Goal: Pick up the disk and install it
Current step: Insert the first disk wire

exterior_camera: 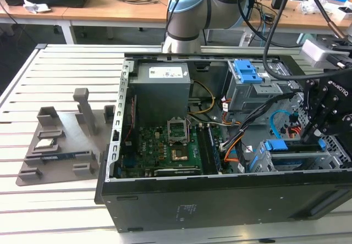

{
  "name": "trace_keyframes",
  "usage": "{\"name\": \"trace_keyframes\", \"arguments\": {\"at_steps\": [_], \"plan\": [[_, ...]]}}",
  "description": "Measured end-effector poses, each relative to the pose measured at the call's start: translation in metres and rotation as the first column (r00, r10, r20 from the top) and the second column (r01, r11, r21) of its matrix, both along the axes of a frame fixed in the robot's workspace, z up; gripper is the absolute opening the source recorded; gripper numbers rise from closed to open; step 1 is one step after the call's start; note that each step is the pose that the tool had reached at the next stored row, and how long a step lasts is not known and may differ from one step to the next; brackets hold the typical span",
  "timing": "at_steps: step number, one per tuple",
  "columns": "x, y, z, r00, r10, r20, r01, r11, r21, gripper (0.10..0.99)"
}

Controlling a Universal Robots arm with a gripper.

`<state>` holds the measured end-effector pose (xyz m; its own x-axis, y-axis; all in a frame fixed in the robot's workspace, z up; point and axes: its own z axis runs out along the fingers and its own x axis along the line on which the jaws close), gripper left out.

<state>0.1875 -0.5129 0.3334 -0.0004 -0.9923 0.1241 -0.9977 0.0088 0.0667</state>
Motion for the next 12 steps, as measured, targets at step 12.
{"name": "trace_keyframes", "arguments": {"at_steps": [12], "plan": [[-0.0001, 0.0019, 0.0134, 1.0, 0.0, 0.0005, 0.0, 1.0, -0.001, 0.306]]}}
